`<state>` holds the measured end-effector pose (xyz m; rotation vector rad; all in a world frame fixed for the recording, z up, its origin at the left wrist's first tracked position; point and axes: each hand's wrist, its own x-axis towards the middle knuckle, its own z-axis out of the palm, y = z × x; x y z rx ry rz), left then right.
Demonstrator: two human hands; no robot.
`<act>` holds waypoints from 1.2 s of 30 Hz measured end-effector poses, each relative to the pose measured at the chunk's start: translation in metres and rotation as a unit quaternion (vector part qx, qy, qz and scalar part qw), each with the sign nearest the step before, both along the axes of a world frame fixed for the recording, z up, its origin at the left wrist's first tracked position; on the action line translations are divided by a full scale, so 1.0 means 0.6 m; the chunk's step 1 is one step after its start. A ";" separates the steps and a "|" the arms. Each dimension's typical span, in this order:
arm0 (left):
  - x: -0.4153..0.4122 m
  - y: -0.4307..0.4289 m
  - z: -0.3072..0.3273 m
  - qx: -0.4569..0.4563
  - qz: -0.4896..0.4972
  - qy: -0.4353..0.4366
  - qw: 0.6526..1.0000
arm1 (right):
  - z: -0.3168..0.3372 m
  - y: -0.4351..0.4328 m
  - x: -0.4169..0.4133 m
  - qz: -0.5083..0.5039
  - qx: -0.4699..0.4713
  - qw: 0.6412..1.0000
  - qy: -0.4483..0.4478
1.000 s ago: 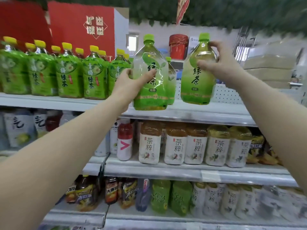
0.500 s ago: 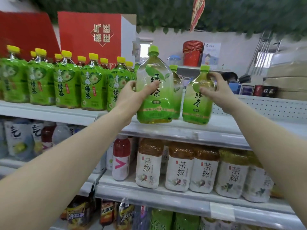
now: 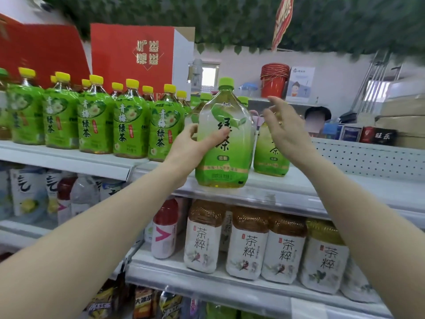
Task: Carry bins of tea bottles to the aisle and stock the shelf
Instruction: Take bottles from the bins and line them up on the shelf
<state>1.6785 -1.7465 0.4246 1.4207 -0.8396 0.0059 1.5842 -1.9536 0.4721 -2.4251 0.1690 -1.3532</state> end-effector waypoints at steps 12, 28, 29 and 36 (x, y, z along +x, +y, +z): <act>-0.027 -0.049 0.068 0.146 0.011 -0.219 0.965 | 0.038 0.051 -0.088 0.159 0.177 0.968 0.076; 0.072 -0.114 0.043 0.334 0.214 -0.458 0.795 | -0.005 -0.063 -0.052 -0.029 0.117 0.990 0.068; 0.074 -0.118 0.041 0.329 0.218 -0.459 0.796 | -0.001 -0.059 -0.050 -0.060 0.071 0.993 0.068; 0.072 -0.144 0.041 0.316 0.235 -0.480 0.784 | -0.018 -0.007 -0.029 -0.276 -0.227 0.919 0.166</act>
